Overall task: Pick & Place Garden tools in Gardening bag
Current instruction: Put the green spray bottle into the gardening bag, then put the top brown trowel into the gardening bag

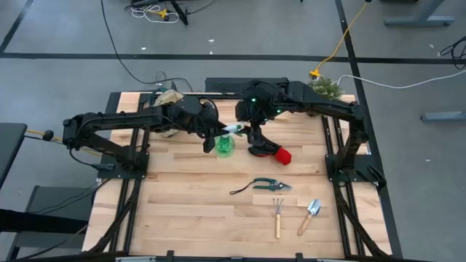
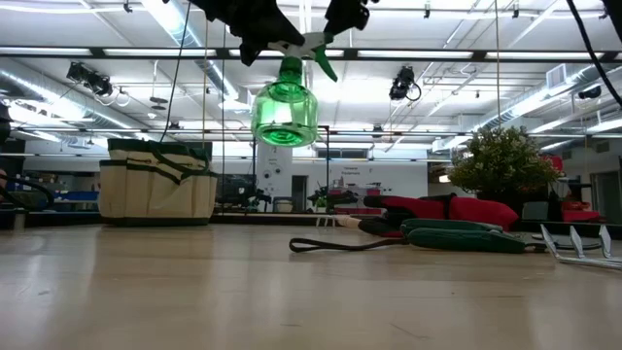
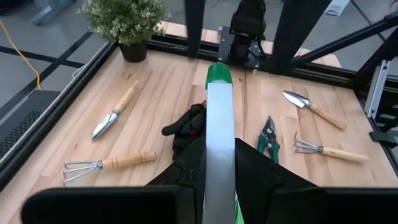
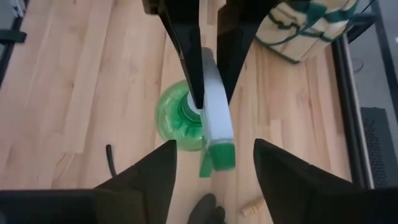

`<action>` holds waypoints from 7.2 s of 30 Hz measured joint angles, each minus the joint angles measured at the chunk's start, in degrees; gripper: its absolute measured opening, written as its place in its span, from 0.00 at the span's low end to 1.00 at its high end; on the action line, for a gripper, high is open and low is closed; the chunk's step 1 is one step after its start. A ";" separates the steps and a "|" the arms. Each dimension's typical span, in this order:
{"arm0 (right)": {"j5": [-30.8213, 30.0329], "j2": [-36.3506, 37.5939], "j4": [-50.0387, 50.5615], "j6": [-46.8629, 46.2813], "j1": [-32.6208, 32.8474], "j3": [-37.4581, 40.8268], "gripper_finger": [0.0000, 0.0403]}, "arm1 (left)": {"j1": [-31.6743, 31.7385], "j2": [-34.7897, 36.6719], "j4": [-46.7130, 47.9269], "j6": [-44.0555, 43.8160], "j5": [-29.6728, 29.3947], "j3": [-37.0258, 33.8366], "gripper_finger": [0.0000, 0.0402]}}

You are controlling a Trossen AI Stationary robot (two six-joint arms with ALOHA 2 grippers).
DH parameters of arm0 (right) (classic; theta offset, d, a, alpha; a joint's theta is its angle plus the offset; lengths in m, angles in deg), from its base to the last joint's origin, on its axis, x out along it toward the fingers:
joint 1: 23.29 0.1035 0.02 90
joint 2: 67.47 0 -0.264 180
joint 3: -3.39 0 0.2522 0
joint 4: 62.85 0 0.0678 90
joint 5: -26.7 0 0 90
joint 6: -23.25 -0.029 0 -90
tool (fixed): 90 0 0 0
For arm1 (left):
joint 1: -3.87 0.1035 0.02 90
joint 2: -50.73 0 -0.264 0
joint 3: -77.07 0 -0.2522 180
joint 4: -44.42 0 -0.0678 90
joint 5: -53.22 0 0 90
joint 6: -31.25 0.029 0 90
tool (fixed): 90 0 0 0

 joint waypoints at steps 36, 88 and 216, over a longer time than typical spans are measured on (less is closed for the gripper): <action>-6.29 5.94 -0.82 -3.09 -0.40 0.00 0.19 | 12.31 15.28 7.38 0.73 -5.42 0.02 0.16; 0.54 41.35 -42.75 -0.90 -9.51 54.55 0.00 | 22.60 16.54 9.07 3.05 -15.48 0.02 0.16; 0.09 41.29 -42.27 -1.05 -9.51 54.53 0.00 | 38.36 2.45 23.47 -1.42 -15.60 2.10 0.36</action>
